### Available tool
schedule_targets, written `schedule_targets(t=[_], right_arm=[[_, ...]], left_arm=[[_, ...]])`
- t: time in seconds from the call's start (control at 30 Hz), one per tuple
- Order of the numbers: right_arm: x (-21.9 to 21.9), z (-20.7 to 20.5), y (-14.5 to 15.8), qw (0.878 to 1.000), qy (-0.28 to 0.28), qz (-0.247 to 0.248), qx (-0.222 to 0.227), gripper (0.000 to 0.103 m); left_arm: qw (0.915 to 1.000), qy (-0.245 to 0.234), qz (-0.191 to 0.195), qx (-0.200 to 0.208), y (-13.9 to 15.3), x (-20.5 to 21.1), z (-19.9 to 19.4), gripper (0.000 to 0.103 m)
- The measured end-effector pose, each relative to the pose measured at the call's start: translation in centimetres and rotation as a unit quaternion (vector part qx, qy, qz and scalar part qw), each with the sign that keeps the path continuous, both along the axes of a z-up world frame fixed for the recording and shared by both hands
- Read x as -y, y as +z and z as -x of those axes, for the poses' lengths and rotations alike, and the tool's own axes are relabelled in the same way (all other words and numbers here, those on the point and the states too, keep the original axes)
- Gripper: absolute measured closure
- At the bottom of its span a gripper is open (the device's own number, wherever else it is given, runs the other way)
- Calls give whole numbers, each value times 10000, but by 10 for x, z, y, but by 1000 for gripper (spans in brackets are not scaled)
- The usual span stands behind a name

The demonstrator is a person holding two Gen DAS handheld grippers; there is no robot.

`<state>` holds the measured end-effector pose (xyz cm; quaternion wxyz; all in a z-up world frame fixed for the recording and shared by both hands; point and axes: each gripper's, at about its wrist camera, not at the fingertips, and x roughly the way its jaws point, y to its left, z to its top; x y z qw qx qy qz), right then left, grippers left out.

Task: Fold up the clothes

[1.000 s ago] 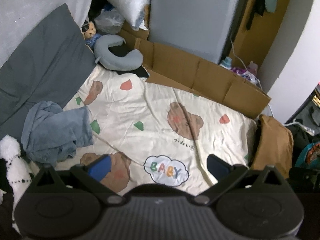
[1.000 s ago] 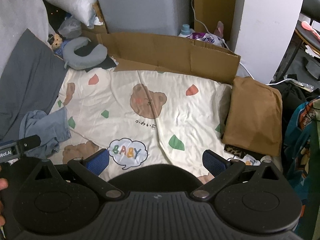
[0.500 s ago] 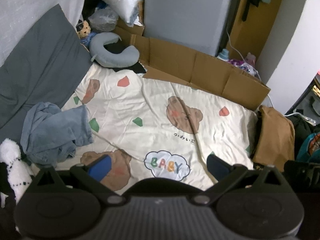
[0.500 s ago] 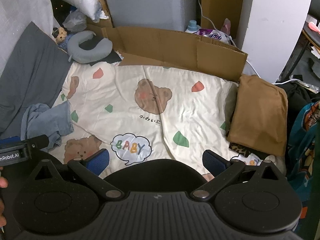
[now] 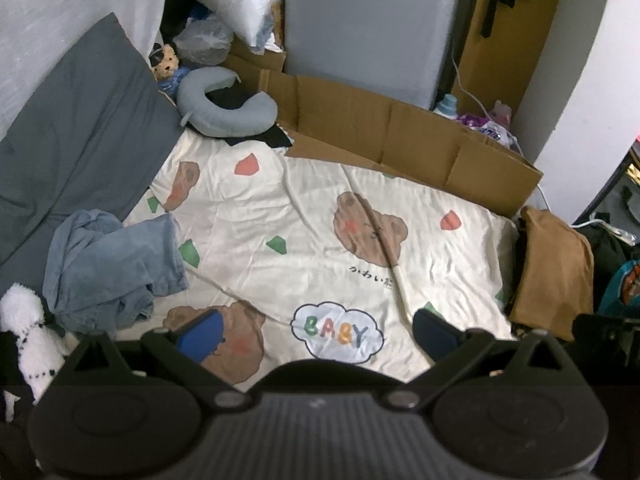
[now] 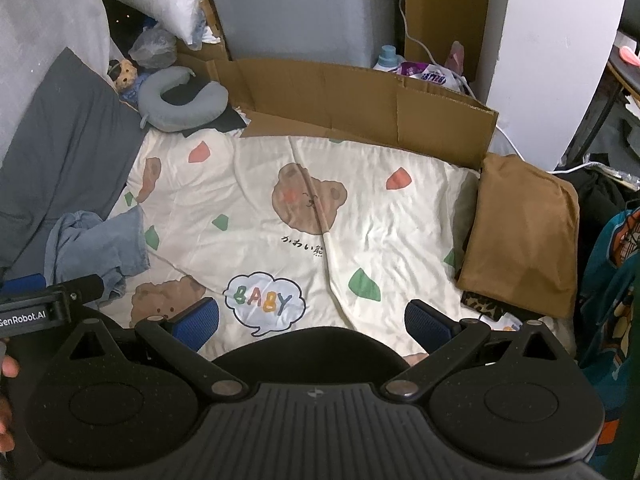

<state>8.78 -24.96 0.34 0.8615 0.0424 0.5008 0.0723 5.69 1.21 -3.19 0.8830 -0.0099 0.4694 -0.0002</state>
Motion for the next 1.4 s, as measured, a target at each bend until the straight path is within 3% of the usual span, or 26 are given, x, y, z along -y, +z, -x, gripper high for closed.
schedule_targets(t=[1.4], right_arm=[[3, 0, 1, 9998, -5, 194, 101, 1]], left_arm=[[10000, -34, -11, 26, -2, 1, -1, 6]])
